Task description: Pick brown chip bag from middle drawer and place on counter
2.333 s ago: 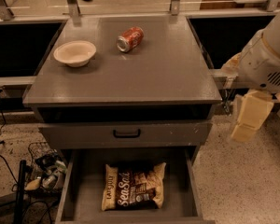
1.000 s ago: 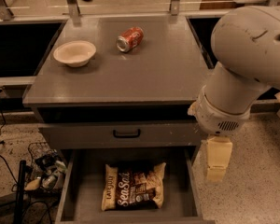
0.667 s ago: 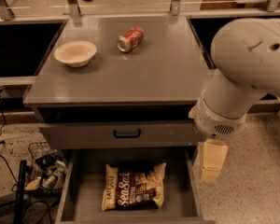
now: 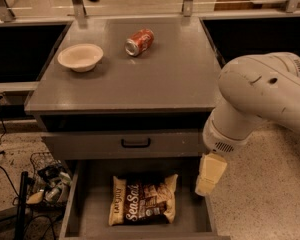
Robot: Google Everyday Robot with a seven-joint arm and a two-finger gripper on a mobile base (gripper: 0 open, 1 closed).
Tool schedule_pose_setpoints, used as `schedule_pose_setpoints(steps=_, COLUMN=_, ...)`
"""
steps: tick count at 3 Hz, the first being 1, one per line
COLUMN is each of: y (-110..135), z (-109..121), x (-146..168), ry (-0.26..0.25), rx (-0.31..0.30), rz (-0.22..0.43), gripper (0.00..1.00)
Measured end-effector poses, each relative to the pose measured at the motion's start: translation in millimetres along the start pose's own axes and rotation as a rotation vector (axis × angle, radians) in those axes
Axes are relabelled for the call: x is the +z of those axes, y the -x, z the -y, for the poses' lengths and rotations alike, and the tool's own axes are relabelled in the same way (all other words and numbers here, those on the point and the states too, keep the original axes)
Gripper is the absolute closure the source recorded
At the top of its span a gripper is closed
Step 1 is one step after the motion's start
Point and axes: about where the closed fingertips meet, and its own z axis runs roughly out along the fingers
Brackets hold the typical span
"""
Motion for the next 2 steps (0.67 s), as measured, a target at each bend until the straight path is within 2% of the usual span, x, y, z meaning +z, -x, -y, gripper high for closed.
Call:
schedule_pose_setpoints(steps=1, y=-0.8, z=5.6, x=15.4, ry=0.015, rx=0.062, rz=0.008, gripper=0.0)
schedule_pose_setpoints(steps=2, y=-0.4, z=2.5, x=23.9, ry=0.031, rx=0.063, rz=0.01, gripper=0.0)
